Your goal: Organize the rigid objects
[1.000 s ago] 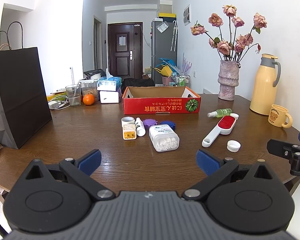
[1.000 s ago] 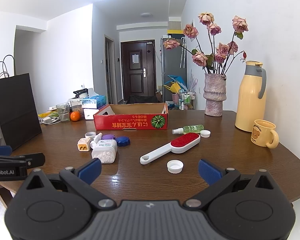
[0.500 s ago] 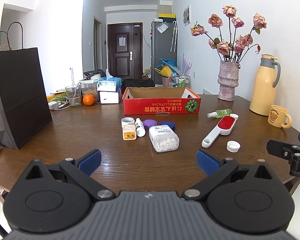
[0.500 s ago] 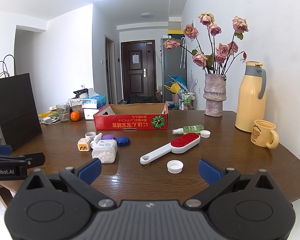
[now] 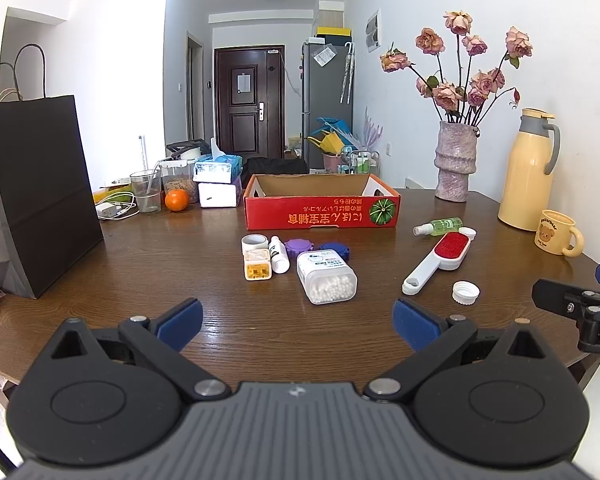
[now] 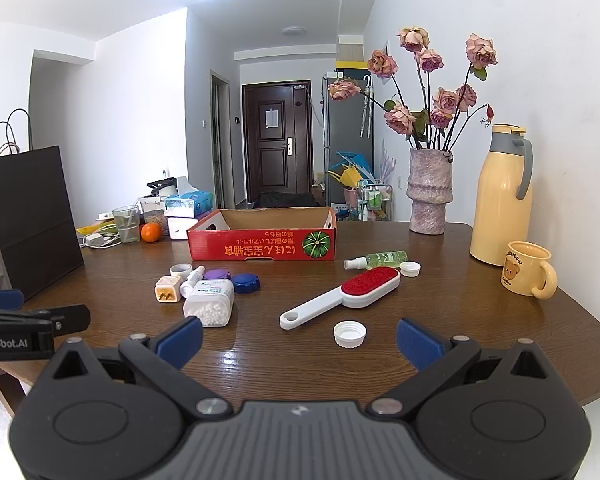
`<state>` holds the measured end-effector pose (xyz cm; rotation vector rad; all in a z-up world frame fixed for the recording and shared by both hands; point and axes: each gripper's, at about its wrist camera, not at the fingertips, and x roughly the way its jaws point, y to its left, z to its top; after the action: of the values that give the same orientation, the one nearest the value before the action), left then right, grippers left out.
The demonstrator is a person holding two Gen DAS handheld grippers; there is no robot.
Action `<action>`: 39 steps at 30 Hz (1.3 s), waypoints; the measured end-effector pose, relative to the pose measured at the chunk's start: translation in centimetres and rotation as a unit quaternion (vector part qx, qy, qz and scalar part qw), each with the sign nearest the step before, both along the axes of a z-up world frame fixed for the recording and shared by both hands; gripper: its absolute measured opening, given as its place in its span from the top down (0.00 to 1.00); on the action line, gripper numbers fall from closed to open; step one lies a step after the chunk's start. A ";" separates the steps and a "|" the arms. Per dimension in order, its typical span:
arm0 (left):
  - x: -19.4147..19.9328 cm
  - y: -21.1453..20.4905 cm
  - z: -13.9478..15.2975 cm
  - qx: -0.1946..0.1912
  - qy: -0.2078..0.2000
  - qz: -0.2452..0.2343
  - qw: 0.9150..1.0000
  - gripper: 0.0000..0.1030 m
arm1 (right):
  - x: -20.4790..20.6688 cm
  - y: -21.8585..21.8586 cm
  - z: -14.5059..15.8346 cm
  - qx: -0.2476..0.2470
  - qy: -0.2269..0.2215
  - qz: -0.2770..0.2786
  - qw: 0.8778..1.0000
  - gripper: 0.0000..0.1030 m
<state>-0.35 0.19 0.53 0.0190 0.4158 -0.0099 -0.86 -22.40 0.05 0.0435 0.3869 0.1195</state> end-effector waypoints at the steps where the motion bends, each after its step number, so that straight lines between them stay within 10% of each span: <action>1: 0.0 0.0 0.0 0.000 0.000 0.000 1.000 0.00 | 0.0 0.0 0.0 0.000 0.000 0.000 1.000 0.00; 39: 4.3 -0.5 -1.1 -0.007 0.031 0.001 0.999 0.00 | 3.6 -0.5 -1.0 -0.005 0.031 -0.003 0.999 0.00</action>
<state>3.91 -0.30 -0.61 0.0039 0.4783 -0.0114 2.71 -22.95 -0.93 0.0395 0.4496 0.1105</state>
